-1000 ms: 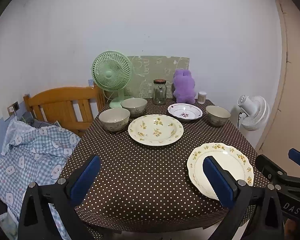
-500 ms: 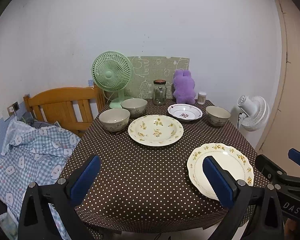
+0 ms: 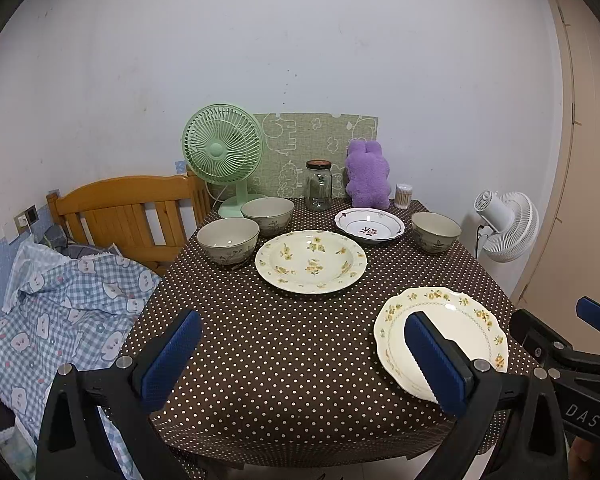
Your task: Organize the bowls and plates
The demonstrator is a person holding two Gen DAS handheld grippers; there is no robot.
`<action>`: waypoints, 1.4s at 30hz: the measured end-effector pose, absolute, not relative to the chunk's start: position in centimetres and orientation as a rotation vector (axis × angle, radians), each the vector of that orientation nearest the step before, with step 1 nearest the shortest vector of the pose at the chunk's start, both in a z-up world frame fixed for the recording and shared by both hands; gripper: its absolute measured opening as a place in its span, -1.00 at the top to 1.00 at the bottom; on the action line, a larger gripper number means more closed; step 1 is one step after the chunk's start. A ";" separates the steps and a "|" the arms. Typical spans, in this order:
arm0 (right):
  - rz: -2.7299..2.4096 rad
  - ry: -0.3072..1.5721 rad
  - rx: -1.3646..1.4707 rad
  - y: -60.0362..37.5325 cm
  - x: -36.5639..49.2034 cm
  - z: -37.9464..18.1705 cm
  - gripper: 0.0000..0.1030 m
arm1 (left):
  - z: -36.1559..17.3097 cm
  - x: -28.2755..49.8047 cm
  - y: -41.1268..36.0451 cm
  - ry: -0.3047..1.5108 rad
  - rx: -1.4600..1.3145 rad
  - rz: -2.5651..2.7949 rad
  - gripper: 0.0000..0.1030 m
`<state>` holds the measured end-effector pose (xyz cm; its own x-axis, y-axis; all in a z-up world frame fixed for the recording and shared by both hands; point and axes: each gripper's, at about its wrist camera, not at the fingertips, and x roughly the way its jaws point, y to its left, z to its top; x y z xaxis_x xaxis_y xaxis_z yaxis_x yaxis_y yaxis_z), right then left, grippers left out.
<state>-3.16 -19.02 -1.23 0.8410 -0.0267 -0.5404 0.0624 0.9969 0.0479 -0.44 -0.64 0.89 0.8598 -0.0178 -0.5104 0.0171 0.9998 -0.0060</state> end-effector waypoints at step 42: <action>-0.094 0.632 0.123 -22.9 -0.7 -2.7 -0.89 | -0.4 2.4 -5.1 0.601 0.025 -0.098 -0.76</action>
<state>-0.73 -22.93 -2.73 0.8030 -0.0501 -0.5939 0.1249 0.9885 0.0856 2.40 -5.13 -0.38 0.8201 -0.0844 -0.5660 0.0991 0.9951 -0.0048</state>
